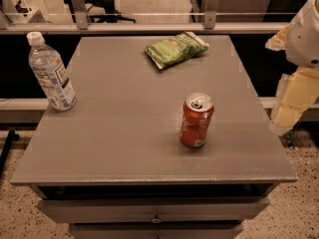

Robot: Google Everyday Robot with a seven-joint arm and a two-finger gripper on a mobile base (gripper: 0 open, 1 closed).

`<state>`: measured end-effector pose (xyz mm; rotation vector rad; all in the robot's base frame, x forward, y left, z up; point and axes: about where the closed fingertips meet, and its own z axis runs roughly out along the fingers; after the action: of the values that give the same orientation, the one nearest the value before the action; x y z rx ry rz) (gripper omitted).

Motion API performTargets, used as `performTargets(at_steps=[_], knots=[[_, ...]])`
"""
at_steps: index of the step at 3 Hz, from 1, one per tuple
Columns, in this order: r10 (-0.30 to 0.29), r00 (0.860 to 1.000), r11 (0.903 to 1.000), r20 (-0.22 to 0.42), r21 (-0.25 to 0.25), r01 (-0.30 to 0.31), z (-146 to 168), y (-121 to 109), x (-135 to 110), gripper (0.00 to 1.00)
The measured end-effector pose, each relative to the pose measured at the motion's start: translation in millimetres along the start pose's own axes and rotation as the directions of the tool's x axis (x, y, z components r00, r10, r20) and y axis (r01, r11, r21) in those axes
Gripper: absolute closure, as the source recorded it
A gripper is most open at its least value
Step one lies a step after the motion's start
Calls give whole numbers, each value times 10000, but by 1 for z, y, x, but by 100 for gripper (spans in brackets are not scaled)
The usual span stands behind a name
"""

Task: Move coke can near blue plastic bottle

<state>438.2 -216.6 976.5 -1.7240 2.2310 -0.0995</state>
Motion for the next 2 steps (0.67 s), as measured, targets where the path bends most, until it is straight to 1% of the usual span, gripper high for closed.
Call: performTargets(at_steps=[1,2], knots=[[0,10000,10000,0,0,0,0,0,0,0],[142,9995,9999,297,-19,-142,2,0,1,0]])
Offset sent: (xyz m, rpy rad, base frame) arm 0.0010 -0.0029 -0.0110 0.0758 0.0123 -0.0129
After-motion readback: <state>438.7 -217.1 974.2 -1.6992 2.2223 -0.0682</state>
